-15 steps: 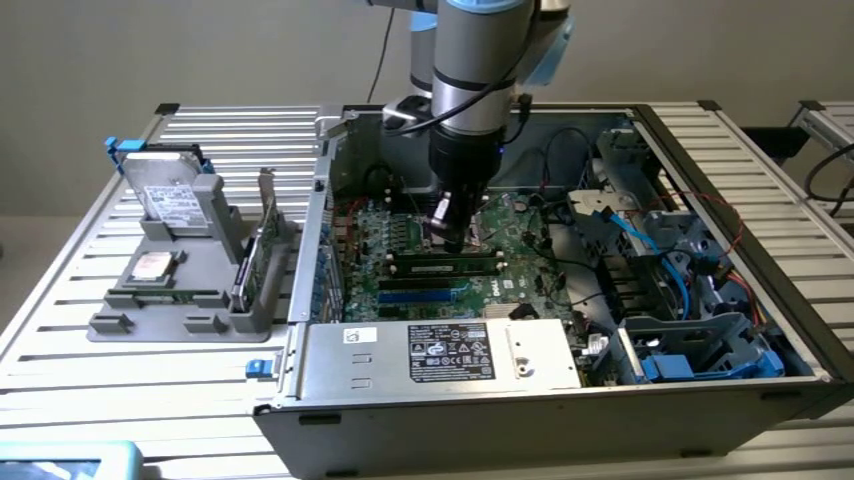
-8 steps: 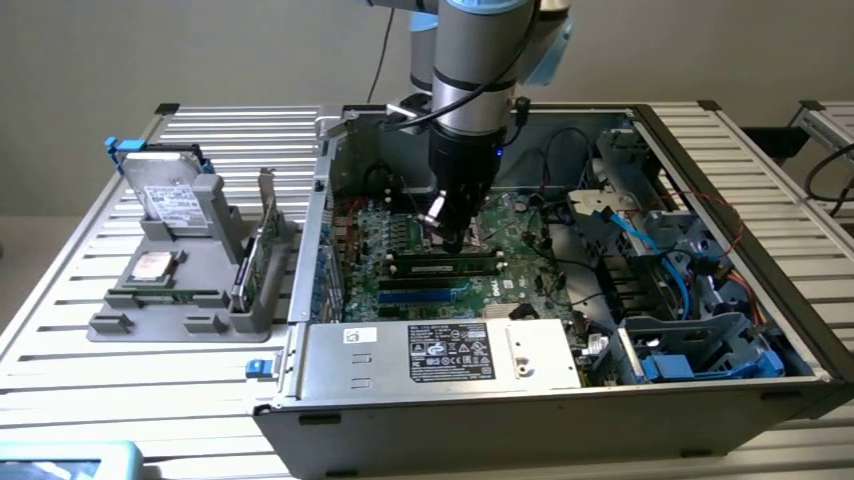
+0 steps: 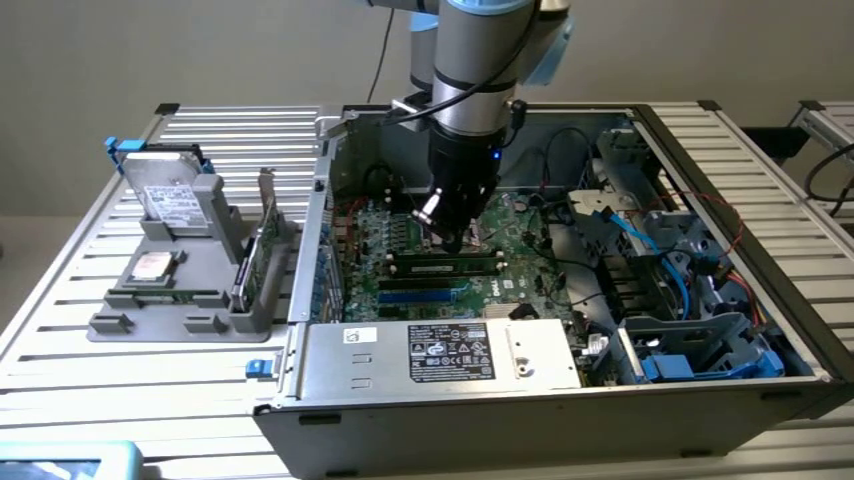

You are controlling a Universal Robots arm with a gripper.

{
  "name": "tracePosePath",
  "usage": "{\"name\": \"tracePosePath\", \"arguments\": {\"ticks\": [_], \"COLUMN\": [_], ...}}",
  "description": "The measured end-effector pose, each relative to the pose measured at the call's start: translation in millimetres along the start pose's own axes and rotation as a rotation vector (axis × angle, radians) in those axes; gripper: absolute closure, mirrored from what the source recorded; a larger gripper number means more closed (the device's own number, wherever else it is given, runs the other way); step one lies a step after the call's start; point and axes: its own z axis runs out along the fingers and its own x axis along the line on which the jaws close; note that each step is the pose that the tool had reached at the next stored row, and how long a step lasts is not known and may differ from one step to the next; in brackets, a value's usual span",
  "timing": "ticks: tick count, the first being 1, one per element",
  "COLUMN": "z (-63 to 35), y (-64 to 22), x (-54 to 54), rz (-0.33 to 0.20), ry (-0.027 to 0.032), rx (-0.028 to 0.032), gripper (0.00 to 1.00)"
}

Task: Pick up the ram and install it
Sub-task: 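Press down the ram until it locks into place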

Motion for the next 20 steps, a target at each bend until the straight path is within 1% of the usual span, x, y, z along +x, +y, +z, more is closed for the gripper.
{"name": "tracePosePath", "arguments": {"ticks": [3,6,20], "z": [0.0,0.0,0.0], "y": [0.0,0.0,0.0], "x": [0.0,0.0,0.0], "rz": [0.039,0.073,0.219], "ry": [0.0007,0.0026,0.0163], "rx": [-0.0018,-0.0010,0.0113], "gripper": [0.89,0.89,0.89]}}
